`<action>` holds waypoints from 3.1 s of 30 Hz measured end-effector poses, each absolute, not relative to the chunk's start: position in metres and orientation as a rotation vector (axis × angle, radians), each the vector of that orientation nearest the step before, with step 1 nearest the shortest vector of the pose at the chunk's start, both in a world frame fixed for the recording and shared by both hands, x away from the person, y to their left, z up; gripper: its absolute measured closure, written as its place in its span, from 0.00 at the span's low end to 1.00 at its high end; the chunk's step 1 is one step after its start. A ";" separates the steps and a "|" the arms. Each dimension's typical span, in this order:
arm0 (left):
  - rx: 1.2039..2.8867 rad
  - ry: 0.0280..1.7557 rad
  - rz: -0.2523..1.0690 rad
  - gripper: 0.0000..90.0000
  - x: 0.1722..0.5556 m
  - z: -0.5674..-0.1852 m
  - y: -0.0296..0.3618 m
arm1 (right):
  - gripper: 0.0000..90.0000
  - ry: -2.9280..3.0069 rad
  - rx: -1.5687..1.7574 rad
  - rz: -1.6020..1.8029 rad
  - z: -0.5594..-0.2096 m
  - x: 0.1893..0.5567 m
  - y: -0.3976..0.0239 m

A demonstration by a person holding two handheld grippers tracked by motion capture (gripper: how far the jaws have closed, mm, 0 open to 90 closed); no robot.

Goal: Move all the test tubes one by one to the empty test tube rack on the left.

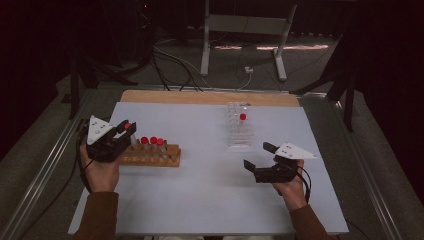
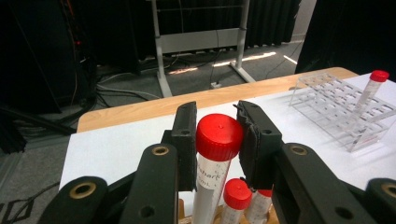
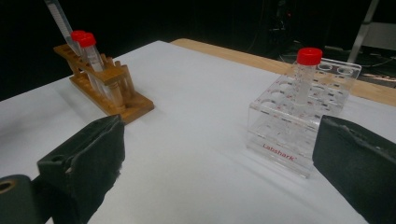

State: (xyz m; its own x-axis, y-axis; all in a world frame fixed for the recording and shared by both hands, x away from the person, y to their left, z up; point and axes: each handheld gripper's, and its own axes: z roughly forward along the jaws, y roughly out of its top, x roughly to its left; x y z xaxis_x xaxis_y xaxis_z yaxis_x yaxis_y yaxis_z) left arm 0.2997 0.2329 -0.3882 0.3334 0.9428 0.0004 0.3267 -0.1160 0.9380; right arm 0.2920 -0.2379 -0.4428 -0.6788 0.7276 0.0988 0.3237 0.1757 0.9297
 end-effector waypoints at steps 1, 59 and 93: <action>1.645 1.166 0.808 0.79 0.301 -0.389 0.233 | 0.03 2.091 0.994 1.507 -0.443 0.292 -0.238; 1.673 1.311 0.695 0.78 0.310 -0.446 0.244 | 0.03 2.083 0.997 1.510 -0.443 0.293 -0.239; 1.557 1.191 0.668 0.01 0.278 -0.434 0.233 | 0.03 2.045 1.007 1.506 -0.433 0.300 -0.239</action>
State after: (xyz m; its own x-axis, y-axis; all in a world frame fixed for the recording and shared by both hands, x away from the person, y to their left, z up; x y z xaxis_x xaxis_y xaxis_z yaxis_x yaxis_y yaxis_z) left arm 0.2777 0.2328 -0.4339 0.3571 0.9226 -0.1462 0.3566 0.0100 0.9342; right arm 0.3004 -0.2391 -0.4327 -0.6566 0.7486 0.0915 0.3094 0.1566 0.9380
